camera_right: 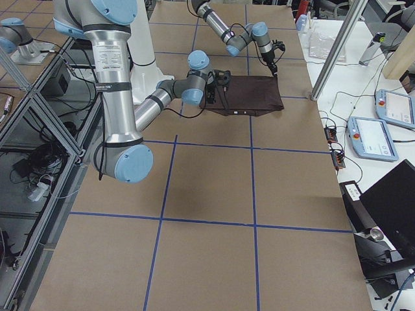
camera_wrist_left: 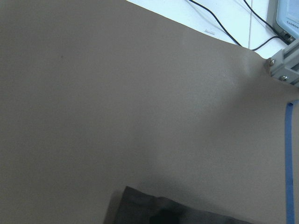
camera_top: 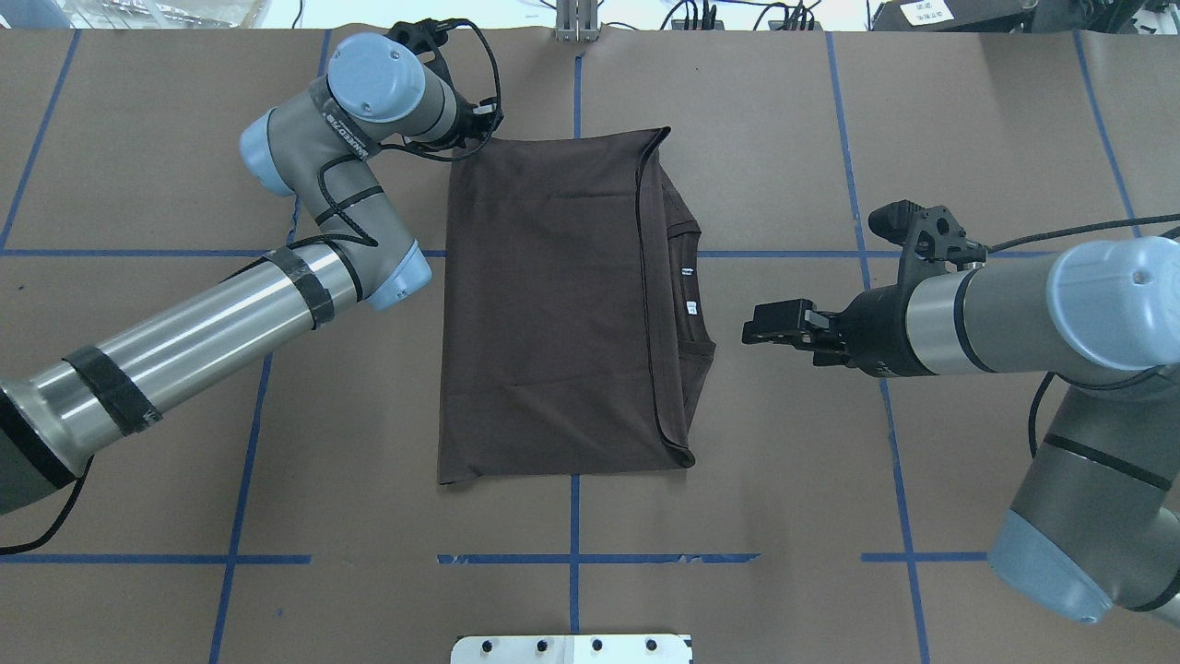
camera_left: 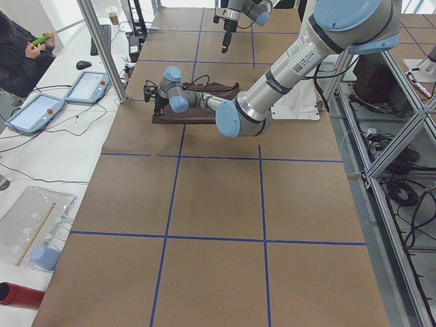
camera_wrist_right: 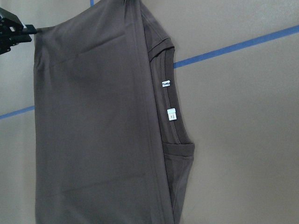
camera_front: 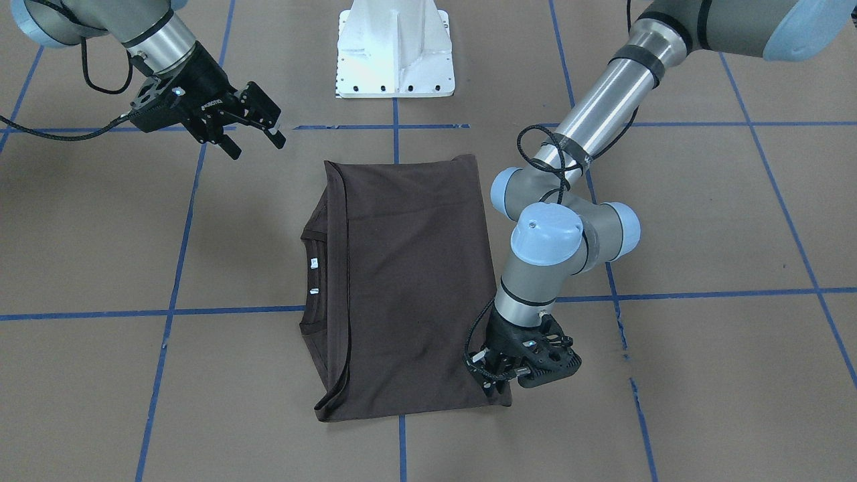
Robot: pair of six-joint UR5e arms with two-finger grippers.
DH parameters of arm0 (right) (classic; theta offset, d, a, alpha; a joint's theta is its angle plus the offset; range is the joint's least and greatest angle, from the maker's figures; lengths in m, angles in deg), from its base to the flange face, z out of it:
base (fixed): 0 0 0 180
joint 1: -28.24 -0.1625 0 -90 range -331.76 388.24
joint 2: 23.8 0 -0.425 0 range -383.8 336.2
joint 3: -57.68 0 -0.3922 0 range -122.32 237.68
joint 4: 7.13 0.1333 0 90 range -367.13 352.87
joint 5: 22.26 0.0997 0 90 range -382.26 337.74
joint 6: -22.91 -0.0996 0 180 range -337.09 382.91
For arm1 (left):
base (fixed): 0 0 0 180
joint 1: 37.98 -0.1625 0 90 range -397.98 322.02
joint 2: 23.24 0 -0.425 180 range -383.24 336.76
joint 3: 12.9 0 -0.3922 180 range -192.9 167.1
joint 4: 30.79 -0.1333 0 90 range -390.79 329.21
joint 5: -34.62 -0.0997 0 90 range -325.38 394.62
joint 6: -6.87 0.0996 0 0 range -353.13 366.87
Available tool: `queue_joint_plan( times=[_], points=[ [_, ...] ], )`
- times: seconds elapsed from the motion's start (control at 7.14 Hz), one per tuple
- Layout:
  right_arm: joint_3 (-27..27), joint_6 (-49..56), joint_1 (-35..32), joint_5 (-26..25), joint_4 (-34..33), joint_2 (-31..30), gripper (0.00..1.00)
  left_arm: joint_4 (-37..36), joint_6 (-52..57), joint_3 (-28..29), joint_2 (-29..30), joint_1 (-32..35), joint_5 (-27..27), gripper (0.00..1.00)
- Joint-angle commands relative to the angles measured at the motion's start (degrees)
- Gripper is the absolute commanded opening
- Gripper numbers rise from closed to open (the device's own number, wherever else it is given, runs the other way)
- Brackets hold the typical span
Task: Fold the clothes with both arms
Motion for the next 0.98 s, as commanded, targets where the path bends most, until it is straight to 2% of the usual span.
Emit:
queue_joint_plan(
  times=[0.0, 0.14, 0.28, 0.42, 0.56, 0.84],
  points=[
    [-3.3, 4.1, 0.0, 0.0, -5.1, 3.3, 1.0, -2.7, 5.7, -2.7, -1.2, 4.0, 10.9, 1.0],
    [-4.3, 7.6, 1.1, -1.2, -13.3, 7.3, 1.0, -7.9, 6.0, -9.9, -4.5, 5.0, 14.6, 1.0],
    [-5.2, 9.9, 4.5, -6.1, -22.2, 12.9, 1.0, -12.2, 7.2, -19.6, -10.0, 5.0, 14.6, 1.0],
    [-8.7, 11.9, 7.8, -9.8, -31.4, 19.8, 1.0, -16.9, 7.6, -28.0, -14.2, 4.9, 14.7, 1.0],
    [-13.7, 13.4, 9.8, -10.5, -33.4, 24.5, 1.0, -19.4, 7.6, -31.7, -15.6, 4.8, 14.6, 1.0],
    [-26.0, 13.7, 11.5, -9.8, -33.6, 31.2, 1.0, -19.6, 7.5, -33.2, -16.7, 4.8, 14.4, 1.0]
  ],
)
